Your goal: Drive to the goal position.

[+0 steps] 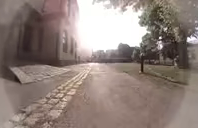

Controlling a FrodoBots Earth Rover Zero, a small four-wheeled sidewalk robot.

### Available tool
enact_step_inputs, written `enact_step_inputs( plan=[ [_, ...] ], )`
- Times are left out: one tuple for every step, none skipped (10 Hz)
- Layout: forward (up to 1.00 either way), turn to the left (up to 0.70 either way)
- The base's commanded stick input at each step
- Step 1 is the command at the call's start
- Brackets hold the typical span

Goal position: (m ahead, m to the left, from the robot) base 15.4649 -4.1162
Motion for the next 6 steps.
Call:
enact_step_inputs(
  plan=[
    [0.44,0.02],
    [0.44,0.02],
    [0.44,0.02],
    [0.44,0.02],
    [0.44,0.02],
    [0.44,0.02]
  ],
)
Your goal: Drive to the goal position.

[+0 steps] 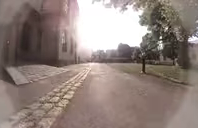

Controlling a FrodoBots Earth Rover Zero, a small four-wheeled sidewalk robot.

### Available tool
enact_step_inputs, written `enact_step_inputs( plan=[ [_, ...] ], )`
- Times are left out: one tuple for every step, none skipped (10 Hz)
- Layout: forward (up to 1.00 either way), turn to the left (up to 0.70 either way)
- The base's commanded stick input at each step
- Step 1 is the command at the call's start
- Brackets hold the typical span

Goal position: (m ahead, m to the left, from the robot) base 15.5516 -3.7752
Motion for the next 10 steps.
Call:
enact_step_inputs(
  plan=[
    [0.44,0.02],
    [0.44,0.02],
    [0.44,0.02],
    [0.44,0.02],
    [0.44,0.02],
    [0.44,0.02],
    [0.44,0.02],
    [0.44,0.02],
    [0.44,0.02],
    [0.44,0.02]
  ],
)
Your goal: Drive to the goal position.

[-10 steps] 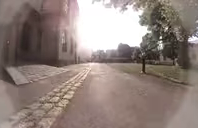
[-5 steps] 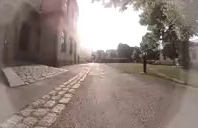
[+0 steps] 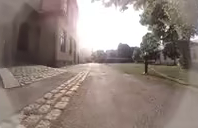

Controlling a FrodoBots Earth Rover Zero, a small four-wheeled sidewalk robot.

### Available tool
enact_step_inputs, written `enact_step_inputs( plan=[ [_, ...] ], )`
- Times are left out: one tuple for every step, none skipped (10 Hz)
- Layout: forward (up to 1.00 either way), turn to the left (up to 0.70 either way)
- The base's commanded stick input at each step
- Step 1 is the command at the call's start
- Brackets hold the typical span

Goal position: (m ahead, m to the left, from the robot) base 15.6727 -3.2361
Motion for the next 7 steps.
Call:
enact_step_inputs(
  plan=[
    [0.44,0.02],
    [0.44,0.02],
    [0.44,0.02],
    [0.44,0.02],
    [0.44,0.02],
    [0.44,0.02],
    [0.44,0.02]
  ],
)
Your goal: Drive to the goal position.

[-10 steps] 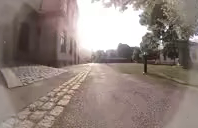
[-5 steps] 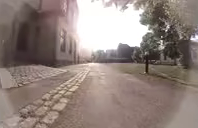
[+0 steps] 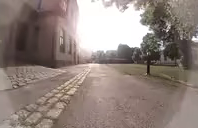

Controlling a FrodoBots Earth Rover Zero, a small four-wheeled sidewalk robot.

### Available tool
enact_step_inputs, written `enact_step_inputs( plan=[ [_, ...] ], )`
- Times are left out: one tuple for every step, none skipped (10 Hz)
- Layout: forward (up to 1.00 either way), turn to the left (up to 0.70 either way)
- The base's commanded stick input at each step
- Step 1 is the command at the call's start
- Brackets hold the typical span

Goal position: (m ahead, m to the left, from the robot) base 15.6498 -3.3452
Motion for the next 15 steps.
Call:
enact_step_inputs(
  plan=[
    [0.44,0.02],
    [0.44,0.02],
    [0.44,0.02],
    [0.44,0.02],
    [0.44,0.02],
    [0.44,0.02],
    [0.44,0.02],
    [0.44,0.02],
    [0.44,0.02],
    [0.44,0.02],
    [0.44,0.02],
    [0.44,0.02],
    [0.44,0.02],
    [0.44,0.02],
    [0.44,0.02]
  ],
)
